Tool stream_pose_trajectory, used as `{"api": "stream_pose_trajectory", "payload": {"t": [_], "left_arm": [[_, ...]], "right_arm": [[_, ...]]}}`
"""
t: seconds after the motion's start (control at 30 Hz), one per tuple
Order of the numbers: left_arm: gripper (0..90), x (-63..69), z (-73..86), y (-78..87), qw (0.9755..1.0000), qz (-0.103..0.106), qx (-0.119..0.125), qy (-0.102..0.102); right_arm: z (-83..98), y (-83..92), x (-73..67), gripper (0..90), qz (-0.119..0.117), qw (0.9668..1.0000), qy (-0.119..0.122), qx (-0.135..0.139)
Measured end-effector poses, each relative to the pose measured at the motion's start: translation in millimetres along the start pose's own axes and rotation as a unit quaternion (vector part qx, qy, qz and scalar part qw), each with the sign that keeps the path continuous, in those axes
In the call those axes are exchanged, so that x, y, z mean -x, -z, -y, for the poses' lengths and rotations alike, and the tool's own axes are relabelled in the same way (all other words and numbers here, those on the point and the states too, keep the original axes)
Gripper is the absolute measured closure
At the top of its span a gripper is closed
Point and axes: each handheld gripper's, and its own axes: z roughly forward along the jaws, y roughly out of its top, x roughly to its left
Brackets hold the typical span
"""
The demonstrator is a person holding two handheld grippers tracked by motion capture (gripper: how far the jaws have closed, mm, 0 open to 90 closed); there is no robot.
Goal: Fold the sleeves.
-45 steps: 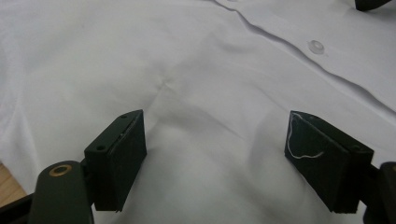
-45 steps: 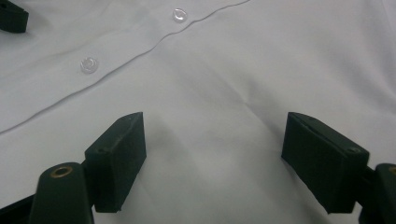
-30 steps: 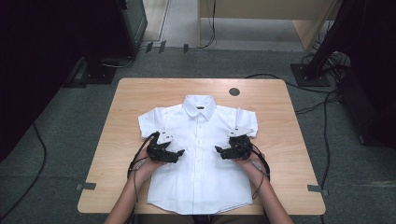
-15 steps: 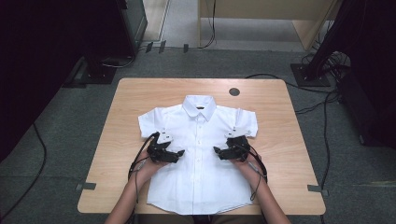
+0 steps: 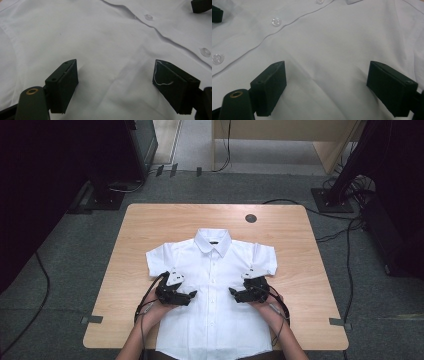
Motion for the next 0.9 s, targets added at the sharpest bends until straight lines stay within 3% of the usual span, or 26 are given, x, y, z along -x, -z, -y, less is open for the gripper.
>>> {"api": "stream_pose_trajectory", "payload": {"t": [0.17,0.27,0.6,0.77,0.9], "left_arm": [[20.4,-11.3,-16.1,-3.4,0.9999,-0.007,0.010,0.001],[20.4,-16.2,-21.7,-9.7,0.9999,-0.015,0.009,-0.002],[20.4,-20.1,-15.8,-19.7,0.9999,-0.011,0.004,0.006],[20.4,-17.2,-13.6,-18.0,0.9999,-0.013,0.006,0.009],[20.3,-5.5,-7.2,-11.2,0.9998,-0.015,0.005,0.011]], "right_arm": [[-10.3,-1.4,10.0,16.5,0.002,0.9998,-0.019,0.010],[-16.0,-7.6,15.7,16.5,0.013,0.9998,-0.014,0.002],[-18.2,-19.7,17.3,16.5,0.015,0.9998,-0.012,0.001],[-16.5,-18.3,16.4,16.3,0.012,0.9999,-0.011,0.002],[-9.8,-11.3,8.5,16.4,0.012,0.9999,-0.009,0.002]]}}
